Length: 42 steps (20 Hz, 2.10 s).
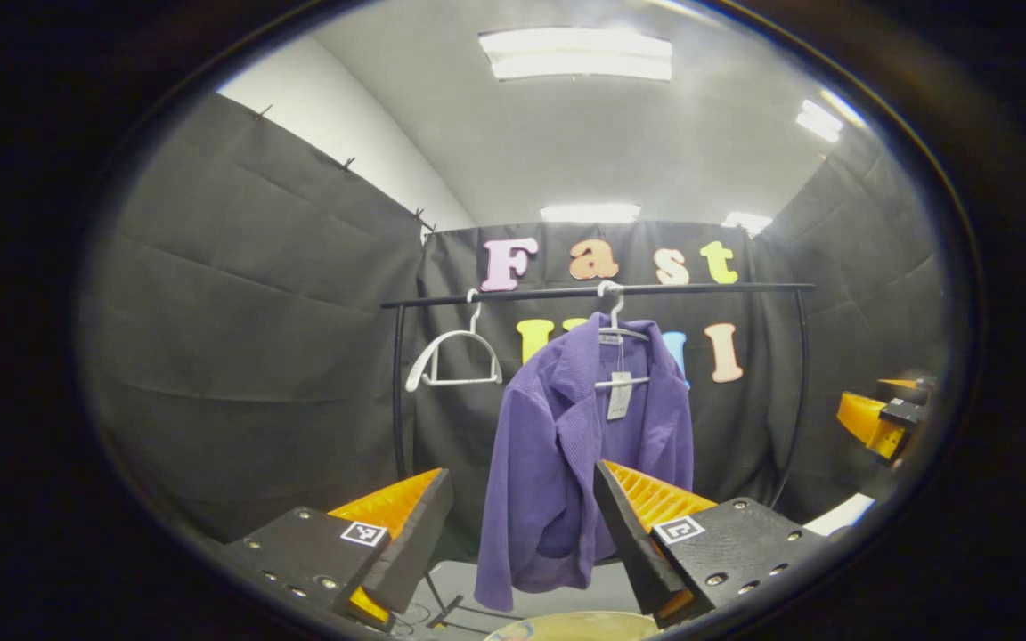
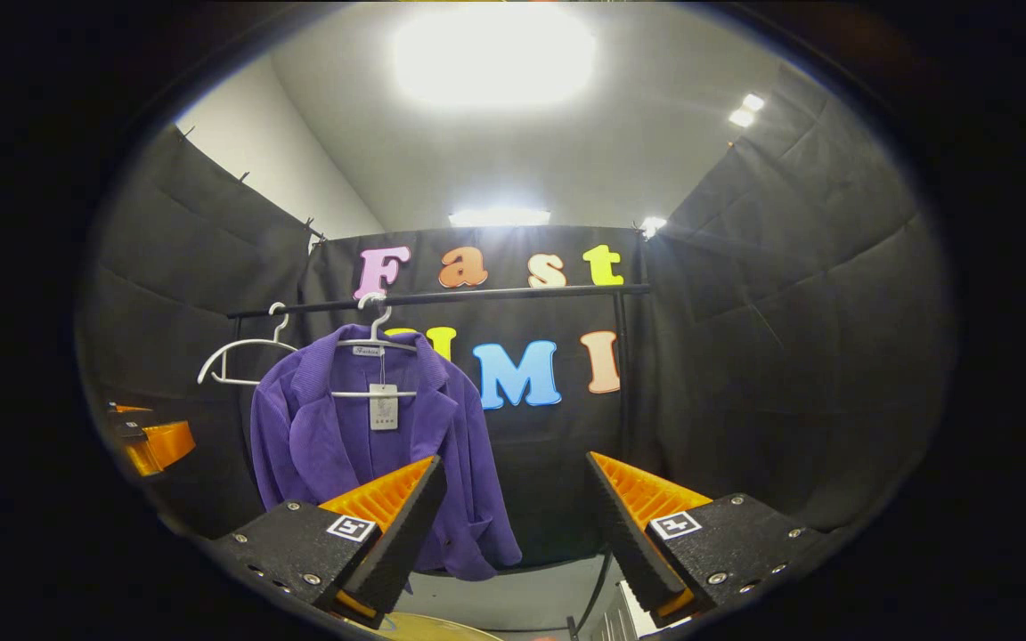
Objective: Grasp the clothes on the hanger with both hands and then place them into the laundry hamper below.
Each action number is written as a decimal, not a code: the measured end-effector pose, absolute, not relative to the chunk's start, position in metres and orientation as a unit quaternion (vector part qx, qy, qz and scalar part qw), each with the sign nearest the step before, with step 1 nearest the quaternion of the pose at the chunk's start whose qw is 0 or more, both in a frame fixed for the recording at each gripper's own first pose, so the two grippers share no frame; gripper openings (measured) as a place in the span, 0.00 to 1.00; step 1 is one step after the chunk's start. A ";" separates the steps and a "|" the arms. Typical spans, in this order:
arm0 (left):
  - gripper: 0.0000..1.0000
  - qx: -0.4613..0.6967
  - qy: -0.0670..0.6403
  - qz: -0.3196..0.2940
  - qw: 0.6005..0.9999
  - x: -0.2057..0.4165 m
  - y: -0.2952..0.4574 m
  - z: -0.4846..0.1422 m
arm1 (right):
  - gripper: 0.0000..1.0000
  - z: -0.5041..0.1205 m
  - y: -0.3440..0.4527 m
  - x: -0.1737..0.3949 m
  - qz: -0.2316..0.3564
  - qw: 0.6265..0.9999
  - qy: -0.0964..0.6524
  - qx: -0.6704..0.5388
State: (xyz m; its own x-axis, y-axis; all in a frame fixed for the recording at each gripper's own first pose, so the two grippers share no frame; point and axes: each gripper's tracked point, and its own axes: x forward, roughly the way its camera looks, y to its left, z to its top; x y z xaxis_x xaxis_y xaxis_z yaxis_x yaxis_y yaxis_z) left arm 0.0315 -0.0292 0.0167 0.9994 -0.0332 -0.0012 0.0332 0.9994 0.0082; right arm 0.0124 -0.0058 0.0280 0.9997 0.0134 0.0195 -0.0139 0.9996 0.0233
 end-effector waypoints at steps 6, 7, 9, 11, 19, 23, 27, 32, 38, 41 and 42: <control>0.92 0.014 -0.013 -0.016 1.000 0.065 -0.050 0.036 | 0.96 0.039 0.004 0.070 0.036 0.999 -0.012 0.030; 0.92 0.012 -0.014 -0.017 1.000 0.070 -0.054 0.039 | 0.96 0.039 0.006 0.079 0.042 0.998 -0.013 0.034; 0.98 0.012 -0.018 -0.018 1.000 0.082 -0.064 0.042 | 0.95 0.041 0.012 0.096 0.053 0.998 -0.013 0.042; 0.86 0.016 -0.020 -0.018 0.999 0.094 -0.072 0.044 | 0.95 0.042 0.020 0.113 0.065 0.997 -0.015 0.049; 0.92 0.022 -0.016 -0.018 0.999 0.149 -0.102 0.034 | 0.95 0.030 0.054 0.176 0.113 0.991 -0.007 0.066; 0.88 0.018 -0.008 -0.011 1.000 0.174 -0.111 0.023 | 0.94 0.022 0.064 0.203 0.129 0.989 0.000 0.074; 0.86 0.024 -0.006 0.001 1.000 0.200 -0.120 0.016 | 0.95 0.012 0.071 0.227 0.142 0.987 0.005 0.076; 0.86 0.029 0.002 0.012 1.000 0.228 -0.136 0.001 | 0.94 -0.005 0.082 0.259 0.161 0.983 0.023 0.085; 0.98 0.037 0.013 0.041 0.998 0.258 -0.141 -0.017 | 0.94 -0.029 0.102 0.294 0.182 0.976 0.049 0.106; 0.92 0.034 0.017 0.059 0.998 0.270 -0.136 -0.027 | 0.94 -0.038 0.113 0.308 0.192 0.973 0.060 0.112; 0.87 0.033 0.021 0.063 0.997 0.274 -0.135 -0.031 | 0.95 -0.040 0.115 0.312 0.193 0.973 0.062 0.112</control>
State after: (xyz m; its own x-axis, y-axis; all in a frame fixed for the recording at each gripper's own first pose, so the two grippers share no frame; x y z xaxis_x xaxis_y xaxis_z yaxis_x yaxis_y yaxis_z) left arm 0.2740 -0.1347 -0.0310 0.9912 0.1268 -0.0385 -0.1239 0.9899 0.0687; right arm 0.3120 0.1146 -0.0401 0.9180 0.3887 -0.0783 -0.3607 0.9007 0.2422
